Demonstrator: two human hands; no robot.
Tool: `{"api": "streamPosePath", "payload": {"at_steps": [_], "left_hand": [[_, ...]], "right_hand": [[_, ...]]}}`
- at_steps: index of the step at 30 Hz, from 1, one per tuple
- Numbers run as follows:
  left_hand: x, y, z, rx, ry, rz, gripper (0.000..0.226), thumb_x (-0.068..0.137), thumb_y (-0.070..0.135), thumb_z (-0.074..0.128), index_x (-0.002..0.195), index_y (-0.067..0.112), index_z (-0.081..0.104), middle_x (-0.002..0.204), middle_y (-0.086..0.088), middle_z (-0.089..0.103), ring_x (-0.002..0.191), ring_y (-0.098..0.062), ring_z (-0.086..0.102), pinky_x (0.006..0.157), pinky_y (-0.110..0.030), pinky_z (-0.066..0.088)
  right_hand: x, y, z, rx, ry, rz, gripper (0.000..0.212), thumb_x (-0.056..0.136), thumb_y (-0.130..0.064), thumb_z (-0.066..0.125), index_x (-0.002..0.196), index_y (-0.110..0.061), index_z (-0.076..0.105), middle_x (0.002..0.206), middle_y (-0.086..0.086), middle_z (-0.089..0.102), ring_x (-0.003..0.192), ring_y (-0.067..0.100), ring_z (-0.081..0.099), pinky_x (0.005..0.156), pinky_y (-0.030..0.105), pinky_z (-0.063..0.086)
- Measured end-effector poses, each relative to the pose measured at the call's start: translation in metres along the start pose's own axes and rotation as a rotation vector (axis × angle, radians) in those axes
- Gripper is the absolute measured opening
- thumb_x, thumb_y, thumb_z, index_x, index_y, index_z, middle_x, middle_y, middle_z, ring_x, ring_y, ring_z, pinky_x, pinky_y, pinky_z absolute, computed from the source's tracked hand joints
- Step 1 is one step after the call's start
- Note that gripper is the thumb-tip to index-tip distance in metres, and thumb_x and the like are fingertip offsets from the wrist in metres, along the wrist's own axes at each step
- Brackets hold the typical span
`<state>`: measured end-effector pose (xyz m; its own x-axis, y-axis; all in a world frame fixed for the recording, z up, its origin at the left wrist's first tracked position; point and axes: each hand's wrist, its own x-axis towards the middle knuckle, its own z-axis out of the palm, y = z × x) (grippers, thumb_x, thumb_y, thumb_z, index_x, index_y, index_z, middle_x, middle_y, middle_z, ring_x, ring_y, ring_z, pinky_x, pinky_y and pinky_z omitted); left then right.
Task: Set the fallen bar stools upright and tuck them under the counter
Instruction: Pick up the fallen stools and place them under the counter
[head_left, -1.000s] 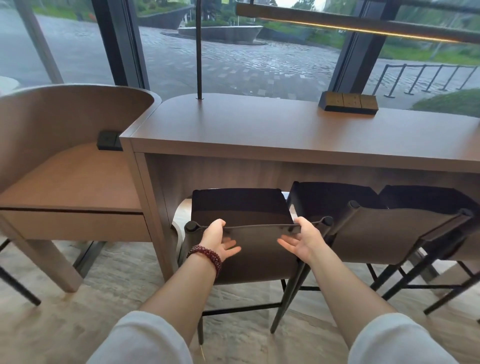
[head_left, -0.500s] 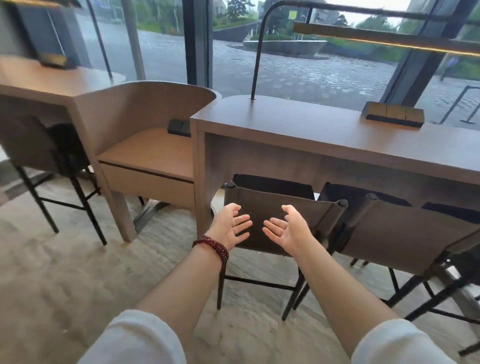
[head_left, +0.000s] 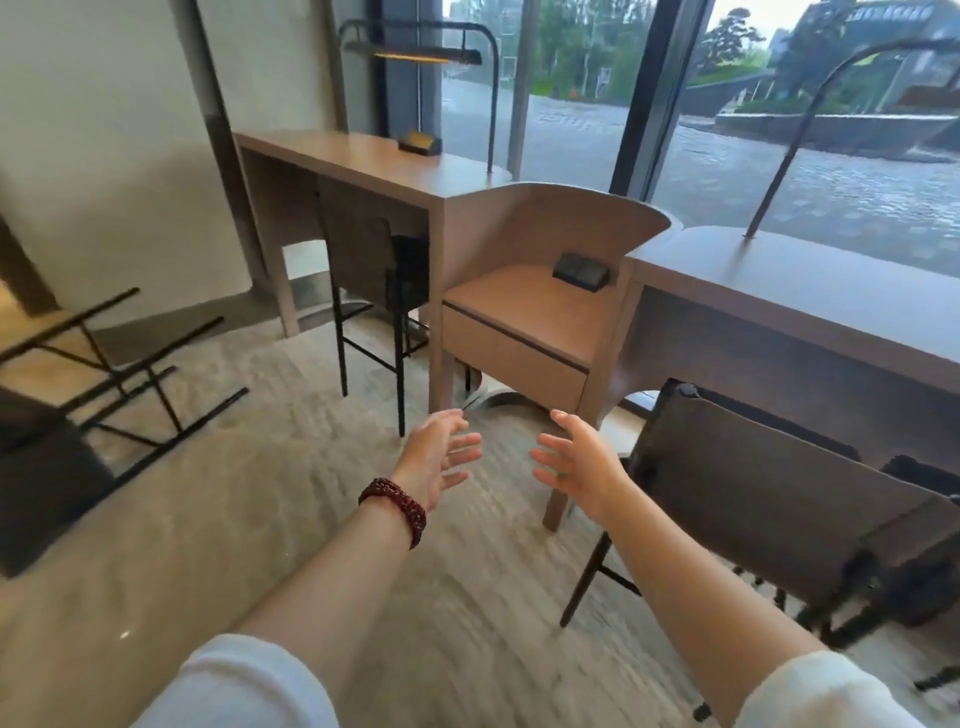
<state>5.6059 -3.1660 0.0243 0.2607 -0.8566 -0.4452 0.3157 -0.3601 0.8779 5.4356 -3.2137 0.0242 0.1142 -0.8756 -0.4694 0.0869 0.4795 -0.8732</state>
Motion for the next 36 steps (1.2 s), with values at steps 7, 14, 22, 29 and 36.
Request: {"api": "streamPosePath", "payload": {"at_steps": [7, 14, 22, 29, 36], "left_hand": [[-0.003, 0.033, -0.163, 0.036, 0.154, 0.070, 0.025, 0.092, 0.017, 0.045, 0.112, 0.026, 0.057, 0.102, -0.005, 0.071, 0.089, -0.020, 0.066, 0.077, -0.034, 0.045], [-0.008, 0.068, -0.317, 0.055, 0.293, 0.122, 0.024, 0.094, 0.017, 0.044, 0.114, 0.025, 0.056, 0.106, -0.007, 0.069, 0.090, -0.021, 0.066, 0.087, -0.039, 0.047], [-0.001, 0.081, -0.462, -0.005, 0.460, 0.101, 0.025, 0.096, 0.020, 0.044, 0.117, 0.027, 0.055, 0.104, -0.003, 0.069, 0.096, -0.020, 0.067, 0.094, -0.045, 0.047], [0.036, 0.098, -0.580, -0.062, 0.603, 0.097, 0.028, 0.096, 0.018, 0.045, 0.121, 0.025, 0.055, 0.104, -0.004, 0.069, 0.094, -0.019, 0.067, 0.097, -0.047, 0.048], [0.105, 0.123, -0.699, -0.157, 0.668, 0.016, 0.028, 0.095, 0.015, 0.047, 0.121, 0.021, 0.056, 0.103, -0.008, 0.069, 0.100, -0.026, 0.066, 0.092, -0.044, 0.049]], "right_hand": [[0.003, 0.026, 0.162, -0.149, -0.209, -0.039, 0.031, 0.093, -0.037, 0.058, 0.121, -0.023, 0.059, 0.114, 0.009, 0.065, 0.100, 0.026, 0.066, 0.083, 0.041, 0.057], [0.007, 0.054, 0.320, -0.217, -0.345, -0.028, 0.025, 0.093, -0.035, 0.058, 0.115, -0.022, 0.062, 0.112, 0.010, 0.067, 0.099, 0.026, 0.067, 0.081, 0.040, 0.057], [0.016, 0.093, 0.478, -0.304, -0.504, -0.001, 0.031, 0.095, -0.034, 0.056, 0.123, -0.019, 0.058, 0.113, 0.010, 0.066, 0.100, 0.026, 0.066, 0.082, 0.038, 0.057], [0.054, 0.119, 0.617, -0.377, -0.597, 0.046, 0.008, 0.097, -0.032, 0.054, 0.099, -0.026, 0.058, 0.110, 0.010, 0.065, 0.100, 0.026, 0.066, 0.080, 0.038, 0.057], [0.110, 0.147, 0.761, -0.474, -0.662, 0.105, 0.028, 0.097, -0.029, 0.052, 0.121, -0.015, 0.054, 0.114, 0.012, 0.063, 0.102, 0.026, 0.064, 0.088, 0.042, 0.055]]}}
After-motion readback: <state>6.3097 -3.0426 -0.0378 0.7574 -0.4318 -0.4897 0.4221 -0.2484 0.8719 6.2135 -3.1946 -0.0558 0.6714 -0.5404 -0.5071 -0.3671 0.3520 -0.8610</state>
